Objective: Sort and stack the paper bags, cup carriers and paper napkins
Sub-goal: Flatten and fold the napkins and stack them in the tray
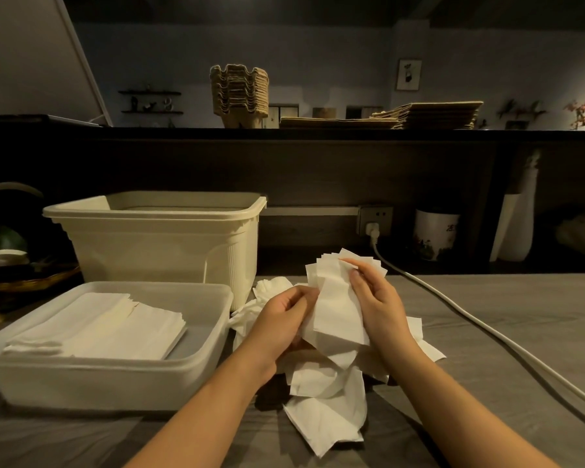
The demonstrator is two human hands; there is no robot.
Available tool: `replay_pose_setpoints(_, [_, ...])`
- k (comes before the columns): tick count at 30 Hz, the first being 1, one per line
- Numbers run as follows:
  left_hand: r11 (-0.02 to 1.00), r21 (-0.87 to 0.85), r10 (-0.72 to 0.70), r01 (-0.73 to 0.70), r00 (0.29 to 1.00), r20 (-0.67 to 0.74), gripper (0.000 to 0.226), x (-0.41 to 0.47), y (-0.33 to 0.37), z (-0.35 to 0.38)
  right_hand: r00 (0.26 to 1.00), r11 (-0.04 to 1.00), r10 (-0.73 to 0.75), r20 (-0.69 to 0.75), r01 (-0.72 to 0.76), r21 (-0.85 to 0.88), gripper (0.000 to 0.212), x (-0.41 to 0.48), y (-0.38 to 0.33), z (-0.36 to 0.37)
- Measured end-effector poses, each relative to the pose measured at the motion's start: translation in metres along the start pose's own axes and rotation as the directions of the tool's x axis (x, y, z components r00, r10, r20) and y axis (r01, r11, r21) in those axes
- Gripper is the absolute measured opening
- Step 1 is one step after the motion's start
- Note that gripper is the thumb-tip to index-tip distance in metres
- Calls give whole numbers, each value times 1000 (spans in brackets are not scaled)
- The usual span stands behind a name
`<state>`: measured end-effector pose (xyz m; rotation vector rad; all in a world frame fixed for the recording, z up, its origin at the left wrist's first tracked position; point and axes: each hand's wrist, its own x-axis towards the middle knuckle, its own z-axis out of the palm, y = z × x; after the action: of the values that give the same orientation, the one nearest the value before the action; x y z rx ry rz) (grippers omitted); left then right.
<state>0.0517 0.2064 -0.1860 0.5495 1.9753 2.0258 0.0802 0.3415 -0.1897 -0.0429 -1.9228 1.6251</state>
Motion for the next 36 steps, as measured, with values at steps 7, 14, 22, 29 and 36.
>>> replay_pose_setpoints(7, [1000, 23, -8, 6, 999, 50, 31, 1, 0, 0, 998, 997, -61, 27, 62, -38, 22, -2, -1, -1])
replay_pose_setpoints(14, [987, -159, 2, -2, 1000, 3, 13, 5, -2, -5, 994, 991, 78, -83, -68, 116, 26, 1, -1, -4])
replay_pose_setpoints(22, [968, -245, 47, -59, 997, -54, 17, 5, -1, -4, 994, 996, 88, -70, -88, 2, 27, 2, -1, -3])
replay_pose_setpoints(29, [986, -108, 103, -123, 978, -180, 11, 10, -5, -9, 998, 997, 44, -52, -40, 68, 23, -2, -9, -5])
replay_pose_setpoints(36, [929, 247, 306, -276, 947, -93, 12, 7, -7, -4, 999, 991, 19, 47, -25, 130, 16, -6, -12, -2])
